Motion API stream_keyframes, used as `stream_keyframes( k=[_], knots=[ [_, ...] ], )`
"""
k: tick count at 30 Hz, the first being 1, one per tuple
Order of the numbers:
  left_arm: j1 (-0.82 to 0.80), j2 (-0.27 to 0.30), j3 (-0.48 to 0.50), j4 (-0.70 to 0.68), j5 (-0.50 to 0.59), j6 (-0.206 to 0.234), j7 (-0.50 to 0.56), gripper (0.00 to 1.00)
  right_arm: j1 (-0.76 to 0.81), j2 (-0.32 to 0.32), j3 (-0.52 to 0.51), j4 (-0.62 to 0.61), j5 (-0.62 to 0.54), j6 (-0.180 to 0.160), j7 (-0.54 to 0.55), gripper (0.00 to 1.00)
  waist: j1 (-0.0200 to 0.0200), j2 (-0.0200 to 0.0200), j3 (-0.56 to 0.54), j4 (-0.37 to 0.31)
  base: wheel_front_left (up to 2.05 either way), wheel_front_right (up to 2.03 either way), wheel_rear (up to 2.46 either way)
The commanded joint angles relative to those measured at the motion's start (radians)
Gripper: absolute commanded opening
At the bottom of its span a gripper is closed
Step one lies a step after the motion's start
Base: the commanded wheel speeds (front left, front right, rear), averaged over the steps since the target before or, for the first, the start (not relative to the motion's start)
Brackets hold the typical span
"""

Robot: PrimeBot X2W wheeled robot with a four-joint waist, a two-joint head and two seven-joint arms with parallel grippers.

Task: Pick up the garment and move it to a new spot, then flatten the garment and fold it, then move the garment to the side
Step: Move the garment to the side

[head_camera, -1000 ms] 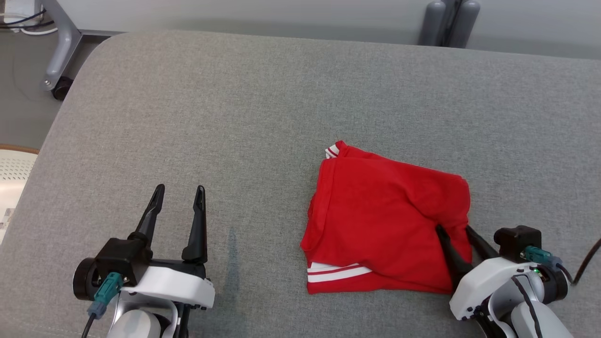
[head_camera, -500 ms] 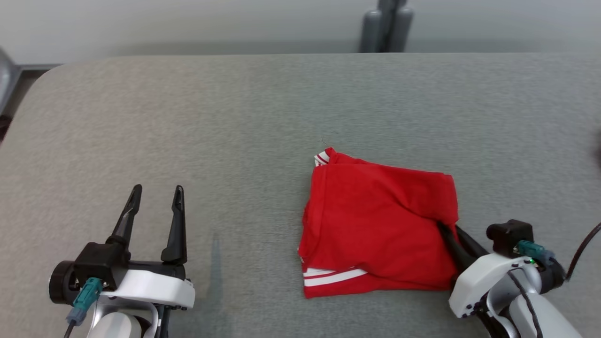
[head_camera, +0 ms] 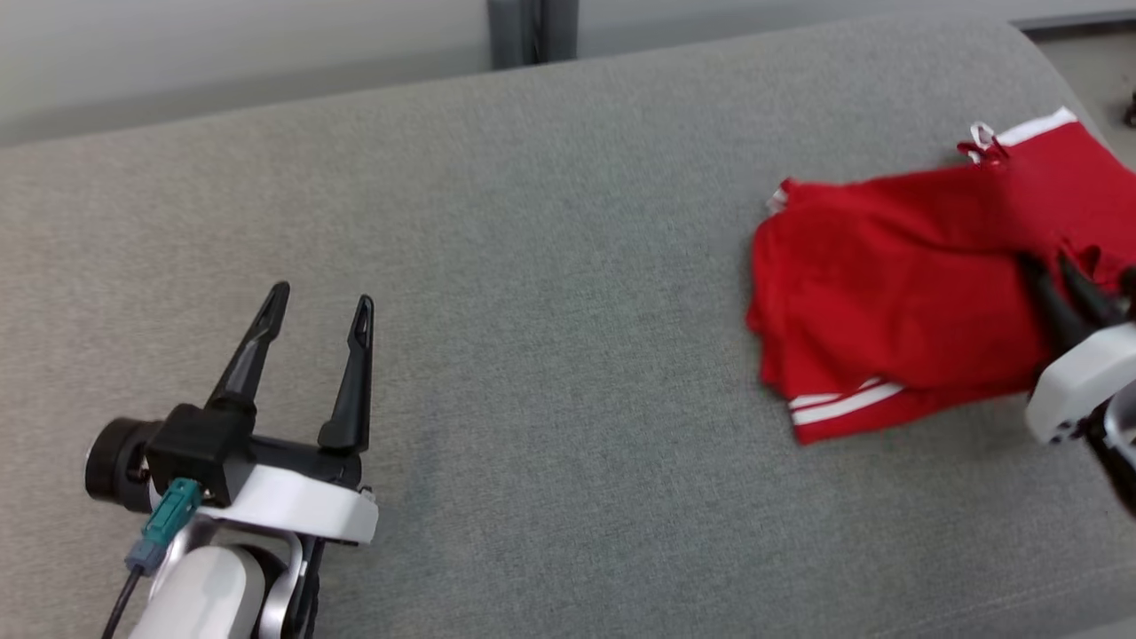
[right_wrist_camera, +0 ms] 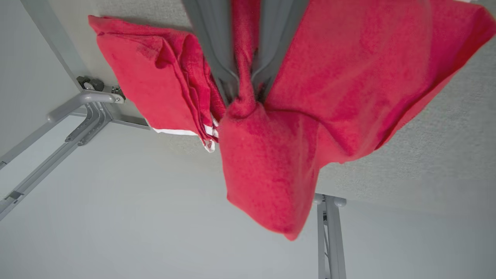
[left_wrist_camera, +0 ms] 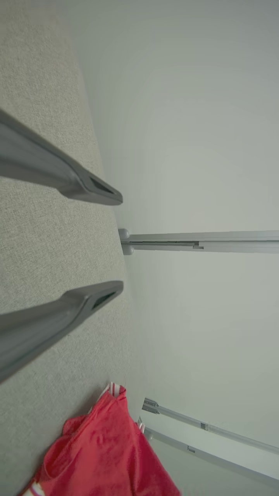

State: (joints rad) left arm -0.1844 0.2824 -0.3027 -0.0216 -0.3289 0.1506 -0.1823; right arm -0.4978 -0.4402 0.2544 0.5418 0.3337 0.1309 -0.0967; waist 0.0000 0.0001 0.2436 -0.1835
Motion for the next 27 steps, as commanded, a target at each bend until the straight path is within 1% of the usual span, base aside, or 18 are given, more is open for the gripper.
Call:
stream_keyframes(
  k=[1,3,6,9,16,23,27],
  knots=[
    [-0.029,0.014,-0.001,-0.011,0.014,-0.005,0.009,1.0,-0.036,-0.02,-0.002,0.004,-0.002,0.0,-0.009,0.0,0.0,-0.0001,0.062,-0.037,0.0,0.0,0.0],
    [-0.055,0.024,-0.008,-0.022,0.024,-0.01,0.021,1.0,-0.075,-0.062,-0.012,0.022,-0.011,0.0,-0.014,0.0,0.0,-0.0001,0.097,-0.042,0.0,0.0,0.0],
    [-0.088,0.042,-0.013,-0.04,0.037,-0.018,0.036,1.0,-0.137,-0.103,-0.02,0.051,-0.018,0.0,-0.029,0.0,0.0,-0.0001,0.15,-0.044,0.0,0.0,0.0],
    [-0.12,0.051,-0.019,-0.062,0.051,-0.026,0.048,1.0,-0.191,-0.161,-0.041,0.086,-0.021,0.0,-0.051,0.0,0.0,-0.0001,0.198,-0.037,0.0,0.0,0.0],
    [-0.168,0.082,-0.016,-0.118,0.077,-0.02,0.078,1.0,-0.306,-0.272,-0.091,0.168,-0.052,0.0,-0.093,0.0,0.0,-0.0001,0.294,-0.023,0.0,0.0,0.0],
    [-0.192,0.102,-0.01,-0.158,0.088,-0.014,0.097,1.0,-0.398,-0.297,-0.11,0.245,-0.056,0.0,-0.086,0.0,0.0,-0.0001,0.358,-0.017,0.0,0.0,0.0],
    [-0.203,0.11,-0.013,-0.173,0.093,-0.014,0.107,1.0,-0.433,-0.299,-0.09,0.278,-0.052,0.0,-0.097,0.0,0.0,-0.0001,0.388,-0.017,0.0,0.0,0.0]
  ],
)
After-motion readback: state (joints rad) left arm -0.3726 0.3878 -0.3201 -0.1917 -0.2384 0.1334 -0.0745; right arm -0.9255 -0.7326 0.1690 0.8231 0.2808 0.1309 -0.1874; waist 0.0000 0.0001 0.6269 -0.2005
